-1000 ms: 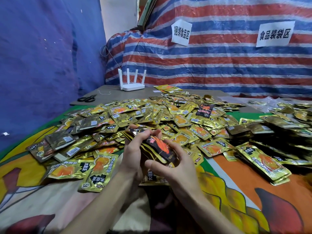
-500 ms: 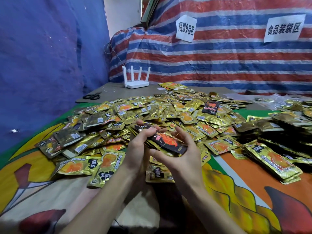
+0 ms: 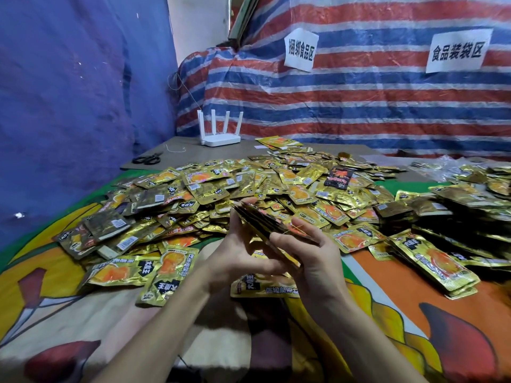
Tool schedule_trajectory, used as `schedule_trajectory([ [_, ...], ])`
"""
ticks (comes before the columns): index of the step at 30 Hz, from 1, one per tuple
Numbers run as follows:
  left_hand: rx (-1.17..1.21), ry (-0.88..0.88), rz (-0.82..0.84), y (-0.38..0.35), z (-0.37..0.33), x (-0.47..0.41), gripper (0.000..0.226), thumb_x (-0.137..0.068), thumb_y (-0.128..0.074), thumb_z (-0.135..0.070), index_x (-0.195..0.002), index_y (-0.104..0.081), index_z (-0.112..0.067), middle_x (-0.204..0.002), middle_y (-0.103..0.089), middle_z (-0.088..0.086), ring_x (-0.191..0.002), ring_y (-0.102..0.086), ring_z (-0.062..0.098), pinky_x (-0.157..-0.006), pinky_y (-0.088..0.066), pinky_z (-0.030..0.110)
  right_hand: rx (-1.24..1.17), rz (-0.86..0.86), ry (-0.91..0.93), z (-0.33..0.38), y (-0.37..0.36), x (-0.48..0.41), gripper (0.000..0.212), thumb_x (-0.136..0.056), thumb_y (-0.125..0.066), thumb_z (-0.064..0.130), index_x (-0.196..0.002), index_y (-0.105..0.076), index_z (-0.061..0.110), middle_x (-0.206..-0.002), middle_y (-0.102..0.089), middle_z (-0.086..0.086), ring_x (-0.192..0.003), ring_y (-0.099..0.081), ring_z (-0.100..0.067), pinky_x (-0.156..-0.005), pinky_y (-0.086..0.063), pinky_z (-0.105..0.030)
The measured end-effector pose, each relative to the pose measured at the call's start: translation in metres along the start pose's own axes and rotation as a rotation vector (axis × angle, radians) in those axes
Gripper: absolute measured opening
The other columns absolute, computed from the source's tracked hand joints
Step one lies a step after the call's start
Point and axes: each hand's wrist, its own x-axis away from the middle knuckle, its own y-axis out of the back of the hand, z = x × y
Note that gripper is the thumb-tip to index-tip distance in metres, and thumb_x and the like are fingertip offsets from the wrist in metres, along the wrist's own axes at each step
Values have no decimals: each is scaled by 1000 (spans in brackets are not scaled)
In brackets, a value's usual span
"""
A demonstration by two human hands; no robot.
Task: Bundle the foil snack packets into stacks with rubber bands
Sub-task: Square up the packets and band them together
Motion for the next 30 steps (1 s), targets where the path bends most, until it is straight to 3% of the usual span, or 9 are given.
schedule_trajectory([
  [3, -66, -2, -29, -1, 5, -2, 99, -50, -87, -19, -133, -34, -27, -111, -71, -1, -107, -68, 19, -91, -56, 36, 93, 7, -21, 1, 2, 4, 74, -46, -89, 13, -117, -67, 10, -109, -74, -15, -90, -75, -36, -82, -60, -55],
  [8, -47, -82, -183, -1, 8, -6, 78, -55, -84, -14, -122, -44, -16, -102, -67, 1, -93, -68, 12, -82, -56, 32, 250, 160, -74, 9, 9, 1, 73, -49, -92, 18, -118, -70, 12, -105, -76, -16, -94, -75, -33, -94, -58, -51],
  [11, -72, -125, -203, 2, 2, -7, 60, -61, -76, -5, -115, -49, -13, -93, -69, -2, -90, -67, 17, -83, -54, 45, 325, 319, -131, 20, 19, -3, 54, -53, -90, 13, -105, -77, 12, -107, -74, -21, -97, -73, -28, -101, -53, -52],
  [14, -99, -125, -169, -1, -2, -6, 64, -59, -72, -15, -117, -46, -9, -91, -70, -6, -88, -67, 15, -80, -55, 38, 307, 406, -194, 27, 27, -9, 32, -67, -83, 16, -96, -77, 4, -105, -70, -24, -99, -67, -32, -100, -53, -55],
  [16, -112, -94, -140, -4, -2, -5, 65, -64, -71, -5, -123, -44, -10, -92, -69, -6, -89, -66, 12, -79, -55, 32, 306, 412, -220, 30, 32, -12, 36, -72, -83, 21, -99, -76, -1, -99, -68, -20, -98, -65, -29, -96, -56, -54],
  [19, 94, -12, -64, -9, -5, -2, 75, -59, -67, -8, -130, -44, -19, -109, -68, 6, -96, -66, 20, -82, -52, 36, 334, 368, -237, 26, 33, -11, 44, -63, -89, 14, -104, -78, 4, -111, -70, -27, -97, -70, -33, -89, -59, -47],
  [22, 377, 33, -136, -21, -10, -3, 67, -57, -74, -20, -120, -52, -21, -122, -59, 19, -112, -66, 33, -94, -52, 50, 420, 374, -187, 15, 31, -6, 51, -59, -89, 18, -109, -77, 17, -109, -75, -16, -98, -72, -27, -88, -56, -39],
  [26, 44, -179, -241, -26, -12, -6, 37, -71, -82, -34, -102, -63, -25, -109, -61, 25, -99, -63, 51, -83, -52, 65, 724, 510, -2, 13, 33, -6, 54, -65, -92, 22, -115, -72, 30, -108, -75, 5, -99, -72, -10, -83, -58, -25],
  [30, -170, -299, -130, -34, -16, -6, 26, -75, -80, -30, -93, -67, -18, -96, -66, 11, -92, -66, 28, -82, -56, 37, 815, 576, 174, 15, 32, -10, 59, -70, -91, 18, -123, -64, 21, -111, -72, 6, -104, -69, -10, -89, -57, -29],
])
